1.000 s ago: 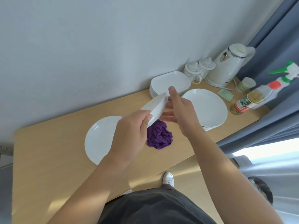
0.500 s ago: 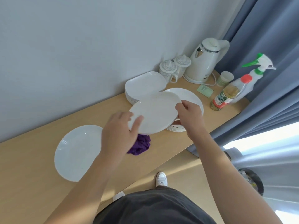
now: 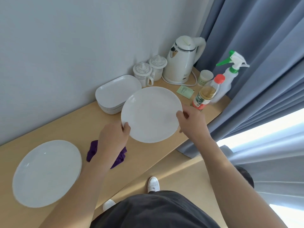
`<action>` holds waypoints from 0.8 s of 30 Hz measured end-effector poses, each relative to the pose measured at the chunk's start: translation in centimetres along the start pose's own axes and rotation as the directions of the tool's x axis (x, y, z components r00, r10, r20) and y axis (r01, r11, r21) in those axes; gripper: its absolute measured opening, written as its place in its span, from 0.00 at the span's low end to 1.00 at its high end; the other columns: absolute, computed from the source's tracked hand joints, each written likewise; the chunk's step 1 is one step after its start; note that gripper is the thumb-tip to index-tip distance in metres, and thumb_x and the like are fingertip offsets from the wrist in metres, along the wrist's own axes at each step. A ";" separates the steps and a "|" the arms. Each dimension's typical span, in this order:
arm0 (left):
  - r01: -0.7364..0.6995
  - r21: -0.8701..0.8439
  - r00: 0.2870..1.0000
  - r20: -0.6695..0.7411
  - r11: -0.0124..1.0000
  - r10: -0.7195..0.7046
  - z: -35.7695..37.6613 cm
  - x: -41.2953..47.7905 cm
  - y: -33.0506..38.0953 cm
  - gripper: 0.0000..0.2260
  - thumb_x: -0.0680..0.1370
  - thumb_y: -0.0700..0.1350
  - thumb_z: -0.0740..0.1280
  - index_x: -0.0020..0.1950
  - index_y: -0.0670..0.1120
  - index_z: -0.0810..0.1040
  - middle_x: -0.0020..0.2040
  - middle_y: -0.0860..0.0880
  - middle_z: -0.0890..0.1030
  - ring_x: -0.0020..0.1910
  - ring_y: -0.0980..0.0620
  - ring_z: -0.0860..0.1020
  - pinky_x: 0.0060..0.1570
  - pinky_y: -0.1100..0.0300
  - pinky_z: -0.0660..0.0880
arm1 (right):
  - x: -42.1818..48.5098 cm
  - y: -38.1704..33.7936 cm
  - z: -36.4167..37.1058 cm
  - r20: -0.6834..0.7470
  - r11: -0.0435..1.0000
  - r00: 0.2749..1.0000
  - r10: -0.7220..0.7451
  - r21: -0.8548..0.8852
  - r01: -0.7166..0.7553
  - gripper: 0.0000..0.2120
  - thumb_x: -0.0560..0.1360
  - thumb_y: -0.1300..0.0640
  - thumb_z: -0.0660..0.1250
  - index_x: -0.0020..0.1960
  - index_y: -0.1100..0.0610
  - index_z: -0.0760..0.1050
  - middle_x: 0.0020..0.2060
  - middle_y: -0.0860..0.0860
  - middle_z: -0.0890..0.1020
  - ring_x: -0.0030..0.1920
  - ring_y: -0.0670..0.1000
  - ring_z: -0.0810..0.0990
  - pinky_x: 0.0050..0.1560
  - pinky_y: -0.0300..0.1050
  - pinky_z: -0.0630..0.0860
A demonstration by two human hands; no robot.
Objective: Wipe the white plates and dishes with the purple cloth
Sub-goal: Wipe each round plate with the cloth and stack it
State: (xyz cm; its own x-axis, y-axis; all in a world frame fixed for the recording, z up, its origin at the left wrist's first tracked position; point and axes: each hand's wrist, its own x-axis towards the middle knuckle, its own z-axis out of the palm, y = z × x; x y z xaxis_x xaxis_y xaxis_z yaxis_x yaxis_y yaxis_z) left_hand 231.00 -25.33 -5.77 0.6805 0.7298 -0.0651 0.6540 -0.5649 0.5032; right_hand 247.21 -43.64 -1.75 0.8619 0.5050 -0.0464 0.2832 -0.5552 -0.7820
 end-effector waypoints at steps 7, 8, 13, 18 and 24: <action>-0.043 0.133 0.999 -0.006 0.990 0.045 3.0 2.5 1.3 0.19 0.83 0.49 0.58 0.32 0.45 0.64 0.27 0.48 0.69 0.26 0.50 0.67 0.26 0.56 0.59 | 2.6 4.3 0.9 0.025 0.997 0.999 0.033 -0.066 -0.031 0.15 0.79 0.62 0.60 0.34 0.55 0.63 0.28 0.49 0.64 0.30 0.48 0.60 0.28 0.37 0.58; -0.039 0.152 0.999 0.004 0.988 0.039 3.4 2.8 1.4 0.19 0.83 0.49 0.58 0.33 0.44 0.65 0.27 0.48 0.69 0.27 0.49 0.68 0.27 0.56 0.60 | 2.8 4.6 1.1 0.029 0.998 0.999 0.038 -0.059 -0.036 0.16 0.79 0.63 0.59 0.34 0.54 0.62 0.29 0.49 0.64 0.30 0.48 0.60 0.29 0.38 0.58; -0.006 0.203 1.000 0.031 0.979 0.000 4.8 3.5 1.3 0.18 0.83 0.49 0.58 0.35 0.43 0.67 0.28 0.48 0.68 0.28 0.48 0.68 0.30 0.56 0.61 | 3.9 5.7 2.0 0.040 0.998 0.999 0.037 -0.061 -0.035 0.12 0.78 0.63 0.58 0.37 0.57 0.63 0.29 0.49 0.63 0.31 0.50 0.60 0.32 0.45 0.59; 0.021 0.259 0.999 0.028 0.966 -0.030 5.1 4.4 1.5 0.18 0.83 0.51 0.58 0.37 0.42 0.70 0.29 0.47 0.72 0.28 0.48 0.70 0.28 0.57 0.60 | 5.2 6.5 2.3 0.065 0.995 0.997 0.038 -0.099 -0.032 0.14 0.78 0.63 0.59 0.36 0.51 0.62 0.29 0.49 0.63 0.31 0.50 0.61 0.32 0.46 0.60; 0.081 0.290 0.995 0.032 0.954 -0.094 5.2 4.5 1.1 0.18 0.82 0.51 0.57 0.34 0.45 0.66 0.29 0.49 0.69 0.28 0.49 0.68 0.28 0.57 0.60 | 5.8 7.3 3.1 0.106 0.988 0.994 0.001 -0.155 0.015 0.03 0.79 0.60 0.60 0.49 0.55 0.72 0.34 0.50 0.67 0.33 0.50 0.66 0.31 0.40 0.61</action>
State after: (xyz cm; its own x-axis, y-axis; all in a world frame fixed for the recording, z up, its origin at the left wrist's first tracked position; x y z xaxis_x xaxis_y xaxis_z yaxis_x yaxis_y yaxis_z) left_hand 236.51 -24.73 -9.99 0.6261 0.7670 -0.1402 0.7746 -0.5913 0.2245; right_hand 252.97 -42.77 -9.68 0.8127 0.5716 -0.1130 0.3582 -0.6431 -0.6769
